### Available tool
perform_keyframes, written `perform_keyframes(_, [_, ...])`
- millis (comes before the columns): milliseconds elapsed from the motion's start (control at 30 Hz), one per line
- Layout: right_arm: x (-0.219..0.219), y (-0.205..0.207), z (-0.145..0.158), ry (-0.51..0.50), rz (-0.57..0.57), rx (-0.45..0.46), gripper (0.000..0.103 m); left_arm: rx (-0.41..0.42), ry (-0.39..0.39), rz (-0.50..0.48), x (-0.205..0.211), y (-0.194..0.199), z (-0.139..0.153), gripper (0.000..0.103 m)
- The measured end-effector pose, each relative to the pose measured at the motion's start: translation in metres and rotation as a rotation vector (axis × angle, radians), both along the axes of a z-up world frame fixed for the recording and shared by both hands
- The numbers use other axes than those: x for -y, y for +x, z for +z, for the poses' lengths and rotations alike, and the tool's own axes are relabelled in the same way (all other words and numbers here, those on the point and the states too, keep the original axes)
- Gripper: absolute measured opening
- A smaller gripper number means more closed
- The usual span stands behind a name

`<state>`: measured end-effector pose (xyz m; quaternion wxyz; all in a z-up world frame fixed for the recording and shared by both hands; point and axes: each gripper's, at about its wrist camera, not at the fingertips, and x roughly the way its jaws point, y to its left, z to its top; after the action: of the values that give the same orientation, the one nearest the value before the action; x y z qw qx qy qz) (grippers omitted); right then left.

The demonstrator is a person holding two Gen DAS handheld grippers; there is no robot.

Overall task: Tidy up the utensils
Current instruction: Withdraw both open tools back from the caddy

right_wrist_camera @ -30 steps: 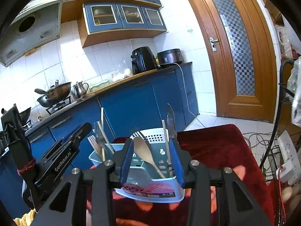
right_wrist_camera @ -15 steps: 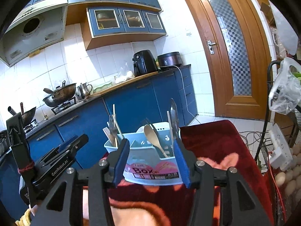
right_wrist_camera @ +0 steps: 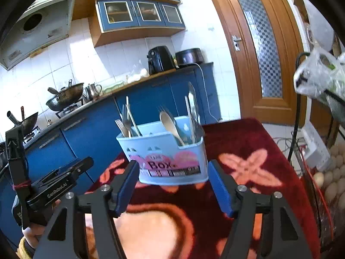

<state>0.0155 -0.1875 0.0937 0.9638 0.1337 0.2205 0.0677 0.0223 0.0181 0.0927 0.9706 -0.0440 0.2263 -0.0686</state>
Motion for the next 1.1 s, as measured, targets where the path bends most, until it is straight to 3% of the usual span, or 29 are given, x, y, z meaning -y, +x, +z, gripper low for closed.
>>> perform_keyframes(567, [0.0, 0.004, -0.053, -0.04, -0.056, -0.082, 0.088, -0.123, 0.033, 0.007, 0.009, 0.009, -0.043, 0.051])
perform_keyframes(1100, [-0.007, 0.008, -0.081, -0.106, -0.077, -0.125, 0.088, -0.18, 0.085, 0.005, 0.022, 0.016, -0.071, 0.051])
